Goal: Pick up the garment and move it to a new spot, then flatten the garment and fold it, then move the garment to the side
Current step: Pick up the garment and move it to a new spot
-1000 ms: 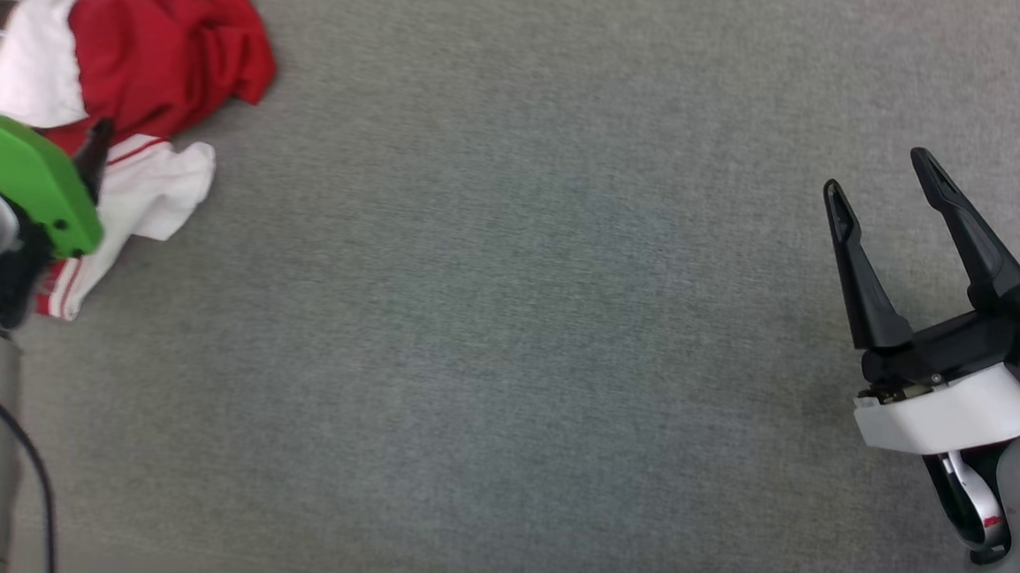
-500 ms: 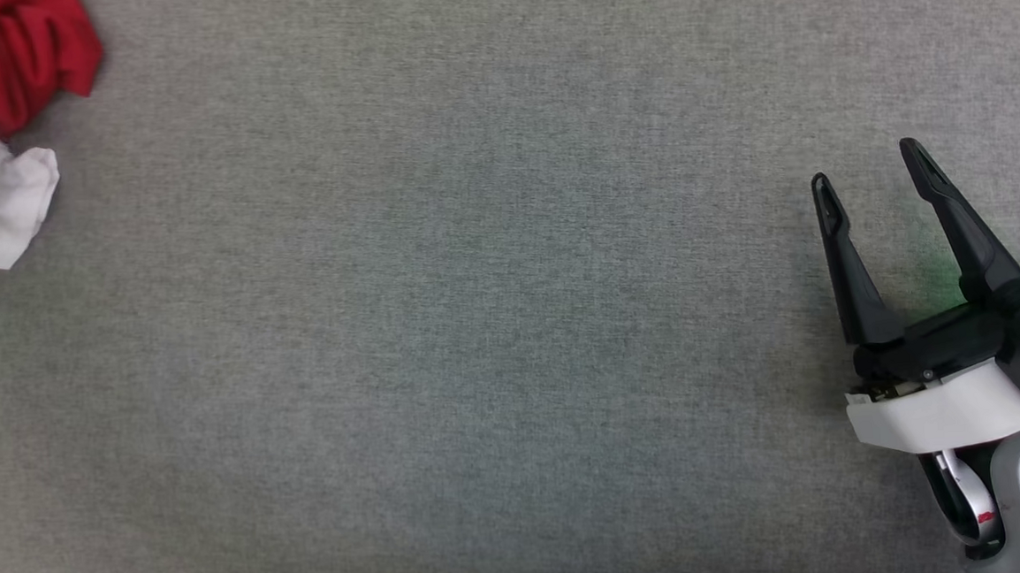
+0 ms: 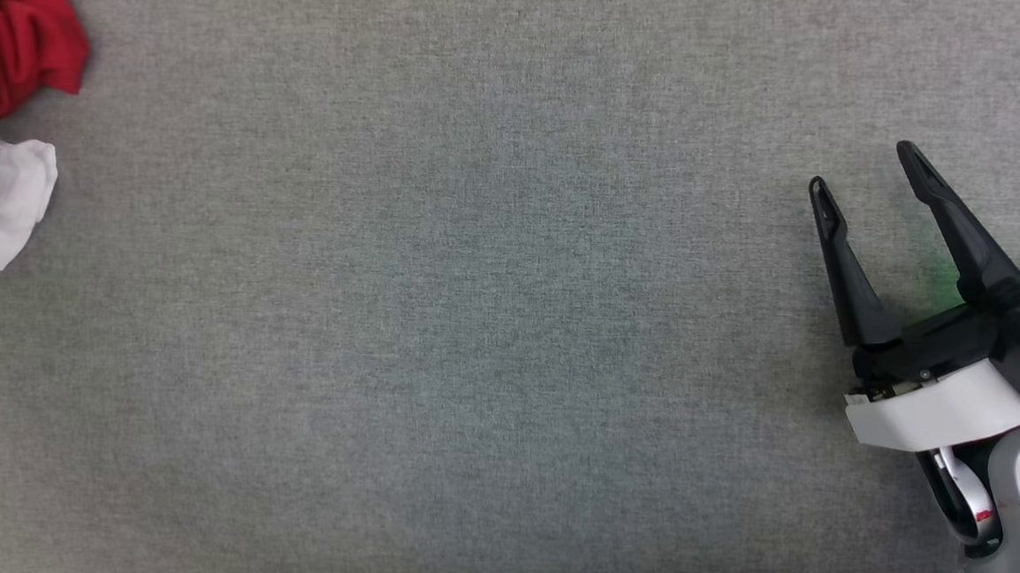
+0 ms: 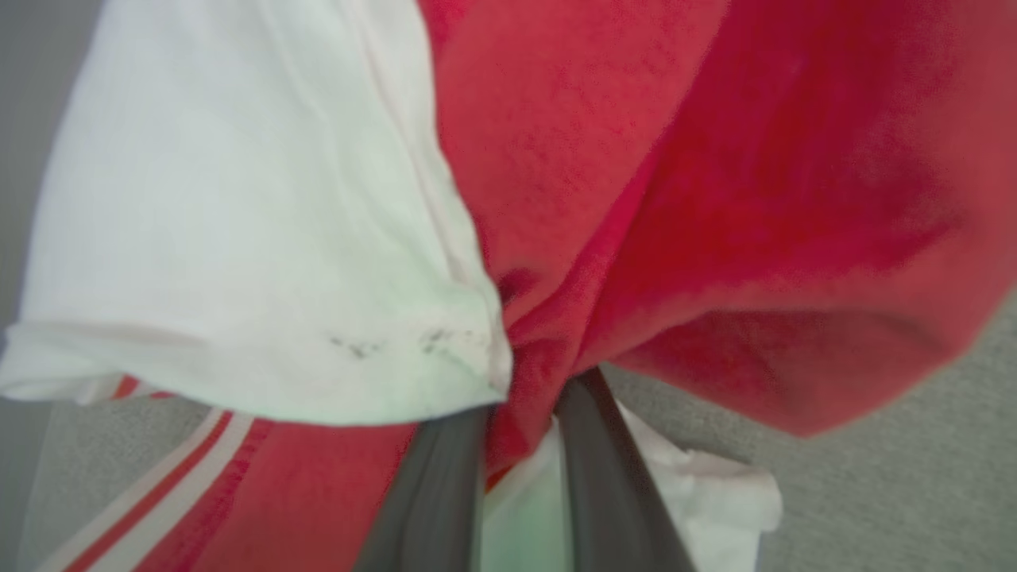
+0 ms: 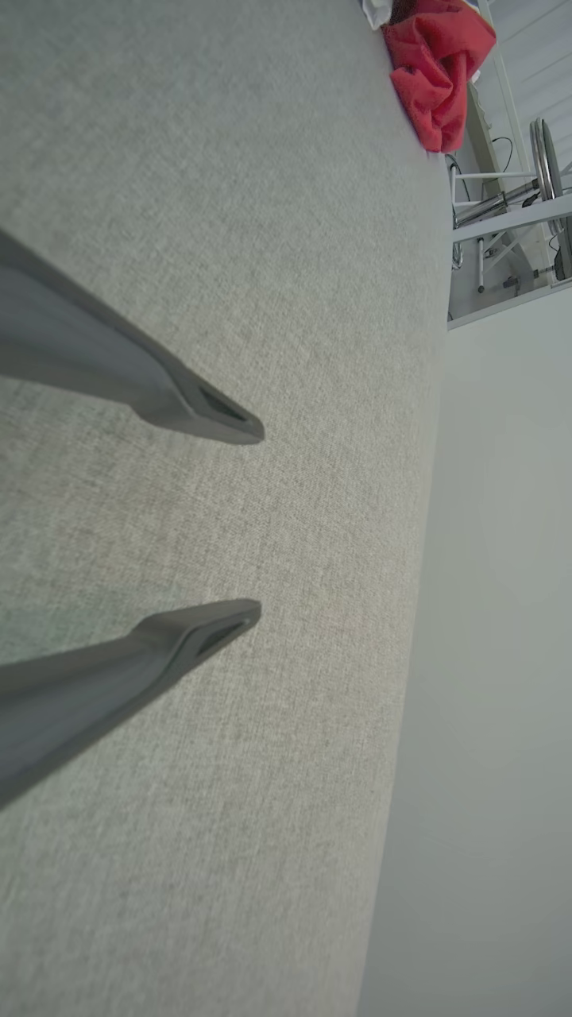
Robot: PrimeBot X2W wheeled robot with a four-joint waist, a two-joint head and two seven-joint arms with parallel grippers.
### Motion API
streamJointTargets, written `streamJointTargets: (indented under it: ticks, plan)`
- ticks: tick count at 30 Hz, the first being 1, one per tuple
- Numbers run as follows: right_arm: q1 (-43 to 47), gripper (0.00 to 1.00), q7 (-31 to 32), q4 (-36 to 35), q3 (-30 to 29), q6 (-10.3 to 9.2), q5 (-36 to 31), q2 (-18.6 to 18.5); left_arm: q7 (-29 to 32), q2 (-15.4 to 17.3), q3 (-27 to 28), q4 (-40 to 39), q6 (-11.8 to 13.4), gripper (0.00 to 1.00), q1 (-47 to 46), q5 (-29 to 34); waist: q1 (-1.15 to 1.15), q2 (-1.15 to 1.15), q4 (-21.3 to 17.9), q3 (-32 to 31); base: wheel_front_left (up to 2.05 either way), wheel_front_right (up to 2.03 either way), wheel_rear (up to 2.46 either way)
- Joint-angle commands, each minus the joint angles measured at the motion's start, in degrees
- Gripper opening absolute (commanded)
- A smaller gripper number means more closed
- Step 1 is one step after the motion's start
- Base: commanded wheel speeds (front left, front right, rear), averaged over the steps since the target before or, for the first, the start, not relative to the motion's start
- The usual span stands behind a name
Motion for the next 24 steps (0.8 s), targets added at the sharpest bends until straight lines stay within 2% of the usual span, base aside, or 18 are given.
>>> streamJointTargets:
  ticks: [1,13,19,24]
  plan:
    - [-0.9,1.00,-0.5,0.8,0.1,-0.06,-0.4,0.0,-2.0,-0.9,-0.7,0.2,-0.2,0.00,1.1,-0.1,-0.01,0.00,0.1,-2.0,0.00,0.00,0.00]
    - [1.8,1.00,-3.6,7.7,-0.7,-0.06,0.8,2.5,-18.2,0.8,-6.1,-6.2,-0.2,0.00,2.0,1.2,-0.01,0.00,0.0,-15.4,0.00,0.00,0.00]
    - [3.7,1.00,-4.6,10.1,-1.2,-0.06,1.2,3.9,-21.1,0.3,-10.2,-12.0,-0.2,0.00,3.2,2.3,-0.01,0.00,-0.4,-21.9,0.00,0.00,0.00]
    - [5.2,1.00,-5.2,11.6,-2.6,-0.06,1.5,4.9,-20.4,-0.9,-13.4,-17.7,-0.2,0.00,4.3,3.1,-0.01,0.00,-1.7,-26.3,0.00,0.00,0.00]
